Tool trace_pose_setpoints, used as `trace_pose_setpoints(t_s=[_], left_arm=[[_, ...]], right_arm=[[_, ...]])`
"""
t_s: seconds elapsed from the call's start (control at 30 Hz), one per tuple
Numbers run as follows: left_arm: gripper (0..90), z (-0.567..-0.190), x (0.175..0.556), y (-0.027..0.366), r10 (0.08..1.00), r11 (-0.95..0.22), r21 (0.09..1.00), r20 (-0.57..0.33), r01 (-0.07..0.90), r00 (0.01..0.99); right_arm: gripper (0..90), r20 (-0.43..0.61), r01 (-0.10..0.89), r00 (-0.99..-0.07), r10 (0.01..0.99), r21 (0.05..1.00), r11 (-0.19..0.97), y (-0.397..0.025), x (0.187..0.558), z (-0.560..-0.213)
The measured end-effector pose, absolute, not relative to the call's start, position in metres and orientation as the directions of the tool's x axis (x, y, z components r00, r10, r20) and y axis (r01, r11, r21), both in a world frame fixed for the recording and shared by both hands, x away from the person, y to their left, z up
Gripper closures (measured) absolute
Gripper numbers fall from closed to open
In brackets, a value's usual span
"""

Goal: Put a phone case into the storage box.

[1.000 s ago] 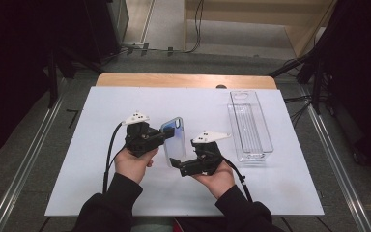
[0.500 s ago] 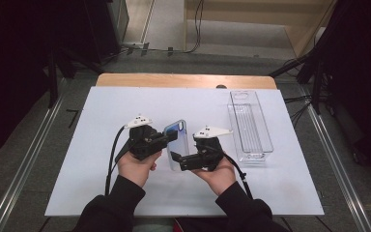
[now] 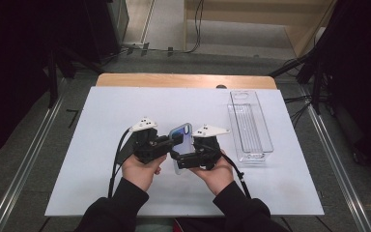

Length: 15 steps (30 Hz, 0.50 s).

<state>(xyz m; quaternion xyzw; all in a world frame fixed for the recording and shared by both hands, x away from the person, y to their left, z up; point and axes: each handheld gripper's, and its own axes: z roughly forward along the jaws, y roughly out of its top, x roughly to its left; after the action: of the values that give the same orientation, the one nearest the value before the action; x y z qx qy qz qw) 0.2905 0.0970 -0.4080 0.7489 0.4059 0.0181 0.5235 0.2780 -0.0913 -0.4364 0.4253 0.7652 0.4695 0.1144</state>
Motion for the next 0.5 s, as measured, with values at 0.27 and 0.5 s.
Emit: trace_pose_setpoints(t_s=[0.27, 0.5], left_arm=[[80.1, -0.4102, 0.2894, 0.0952, 0.624, -0.130, 0.793, -0.401, 0.595, 0.671], [74.0, -0.4062, 0.2882, 0.0971, 0.615, -0.110, 0.807, -0.403, 0.580, 0.678]], right_arm=[[13.9, 0.219, 0.527, -0.628, 0.747, 0.826, 0.201, -0.0935, 0.2762, -0.4343], [14.7, 0.209, 0.520, -0.628, 0.750, 0.829, 0.205, -0.0940, 0.2758, -0.4331]])
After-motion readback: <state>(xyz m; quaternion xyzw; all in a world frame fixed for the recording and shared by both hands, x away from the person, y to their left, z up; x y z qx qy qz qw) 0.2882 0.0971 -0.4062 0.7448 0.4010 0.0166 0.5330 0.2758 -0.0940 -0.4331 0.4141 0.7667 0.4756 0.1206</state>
